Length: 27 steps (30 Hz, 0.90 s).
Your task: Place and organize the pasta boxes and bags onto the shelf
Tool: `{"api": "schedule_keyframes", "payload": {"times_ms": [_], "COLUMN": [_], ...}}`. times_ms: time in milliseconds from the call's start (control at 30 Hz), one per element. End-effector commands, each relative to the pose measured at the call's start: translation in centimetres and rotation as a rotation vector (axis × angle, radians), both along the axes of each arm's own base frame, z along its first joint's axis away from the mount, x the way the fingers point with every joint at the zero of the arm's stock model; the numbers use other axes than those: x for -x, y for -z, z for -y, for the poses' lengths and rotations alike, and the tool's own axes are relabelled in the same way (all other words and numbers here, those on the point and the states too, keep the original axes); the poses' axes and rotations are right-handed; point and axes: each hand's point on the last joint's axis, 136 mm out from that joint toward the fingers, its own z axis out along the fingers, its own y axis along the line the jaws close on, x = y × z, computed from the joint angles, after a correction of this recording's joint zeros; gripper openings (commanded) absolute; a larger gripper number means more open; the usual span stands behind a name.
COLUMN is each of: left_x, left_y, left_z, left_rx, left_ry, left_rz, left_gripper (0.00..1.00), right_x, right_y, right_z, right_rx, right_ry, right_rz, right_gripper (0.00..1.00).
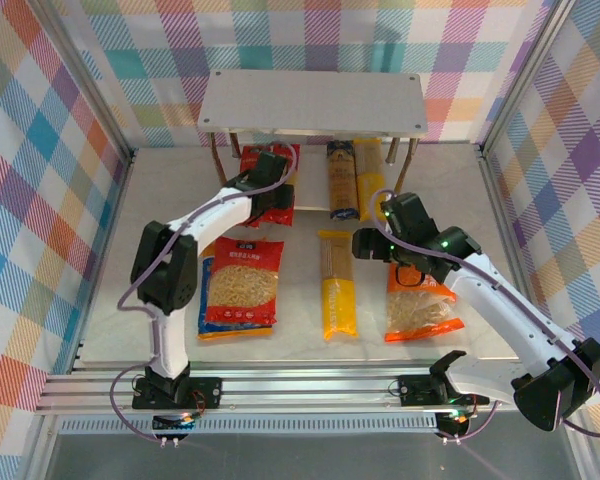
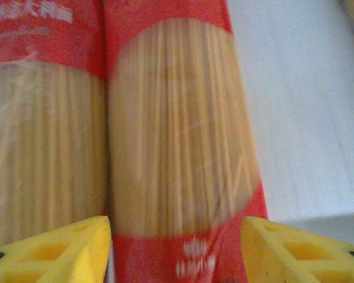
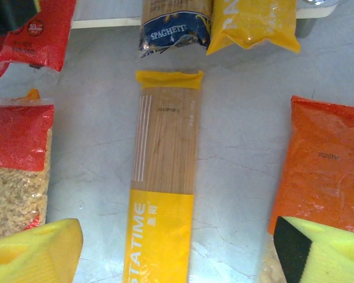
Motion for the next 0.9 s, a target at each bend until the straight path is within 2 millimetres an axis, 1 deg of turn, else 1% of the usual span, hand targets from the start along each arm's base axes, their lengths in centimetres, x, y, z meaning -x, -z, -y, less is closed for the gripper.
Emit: {"api": "schedule_keyframes", "payload": {"times_ms": [0,100,167,233,300,400,433,500,533,633,700,767,867], "left_x": [3.0,8.0,11.3,14.4,16.7,19.3,20.0,20.7,21.0,21.1,21.1,21.1,21.2], "left_y": [-6.7,-8.0,-8.3,-7.8,-6.8,-5.0,-4.6,-4.9,-5.2,-6.2,-6.3,-6.1,-5.3], "left_z": [2.2,2.8,3.0,2.8,2.2,0.1,-0.7,-2.1,-2.8,-4.1,-4.3,-4.1,-3.5], "left_rx": [0.112,0.159,0.193,0.218,0.215,0.186,0.179,0.172,0.161,0.139,0.132,0.137,0.161], "left_ry": [0.064,0.097,0.118,0.128,0.122,0.080,0.066,0.045,0.030,0.008,0.006,0.011,0.028], "left_rz": [0.161,0.186,0.195,0.181,0.157,0.111,0.099,0.109,0.120,0.162,0.164,0.149,0.112], "left_gripper": [0.59,0.59,0.59,0.59,0.58,0.58,0.58,0.59,0.61,0.66,0.71,0.73,0.77], "right_x": [0.7,1.7,2.6,3.5,4.4,5.7,6.0,6.5,6.6,6.5,6.3,6.2,5.9], "right_y": [1.7,3.3,4.6,6.0,7.2,9.0,9.7,10.8,11.3,12.8,13.6,14.4,15.4], "right_z": [-0.2,-0.7,-1.0,-1.2,-1.5,-2.4,-2.6,-3.0,-3.3,-4.2,-5.0,-5.7,-5.9], "right_rx": [0.042,0.066,0.080,0.091,0.090,0.092,0.108,0.129,0.135,0.156,0.164,0.161,0.180], "right_ry": [-0.011,-0.021,-0.027,-0.023,-0.024,-0.043,-0.044,-0.036,-0.034,-0.025,-0.035,-0.037,-0.012], "right_rz": [-0.045,-0.085,-0.116,-0.147,-0.176,-0.224,-0.238,-0.261,-0.269,-0.291,-0.303,-0.318,-0.337], "right_gripper": [0.86,0.86,0.86,0.87,0.86,0.86,0.86,0.86,0.87,0.88,0.88,0.89,0.90]}}
